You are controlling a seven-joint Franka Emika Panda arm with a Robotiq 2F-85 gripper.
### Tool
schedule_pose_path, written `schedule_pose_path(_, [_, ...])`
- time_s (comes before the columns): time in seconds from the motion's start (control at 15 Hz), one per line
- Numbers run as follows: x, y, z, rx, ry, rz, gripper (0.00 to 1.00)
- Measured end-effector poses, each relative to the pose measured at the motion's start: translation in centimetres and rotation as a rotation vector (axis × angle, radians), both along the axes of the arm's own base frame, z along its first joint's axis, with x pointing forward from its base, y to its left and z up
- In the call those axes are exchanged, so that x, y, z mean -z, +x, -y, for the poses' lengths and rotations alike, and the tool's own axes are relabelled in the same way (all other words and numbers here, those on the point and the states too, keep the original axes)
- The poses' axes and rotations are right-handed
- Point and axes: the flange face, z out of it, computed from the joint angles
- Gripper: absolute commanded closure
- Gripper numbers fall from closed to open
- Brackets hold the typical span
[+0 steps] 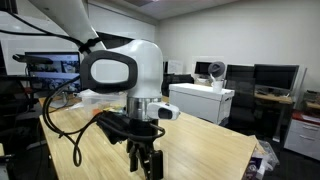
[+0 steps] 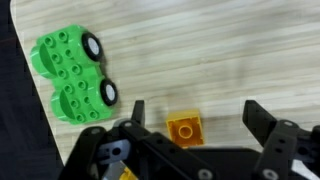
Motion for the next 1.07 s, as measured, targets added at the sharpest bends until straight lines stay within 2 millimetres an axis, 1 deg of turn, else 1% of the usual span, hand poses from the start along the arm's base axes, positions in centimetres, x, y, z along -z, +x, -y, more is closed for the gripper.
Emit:
schedule_pose_path(0.4, [1.3, 0.7, -0.6, 0.043, 0.052, 0.024, 0.0])
schedule_pose_path(0.73, [1.9, 1.9, -0.1, 0.061, 0.059, 0.038, 0.0])
schedule_pose_path(0.8, [1.9, 2.2, 0.0, 0.059, 0.057, 0.038, 0.25])
schedule_pose_path(0.87, [2.0, 2.4, 0.1, 0.058, 0.055, 0.038, 0.26])
schedule_pose_path(1.0, [2.1, 2.7, 0.4, 0.057, 0.051, 0.039, 0.41])
schedule_pose_path(1.07, [2.0, 2.8, 0.5, 0.055, 0.049, 0.041, 0.47])
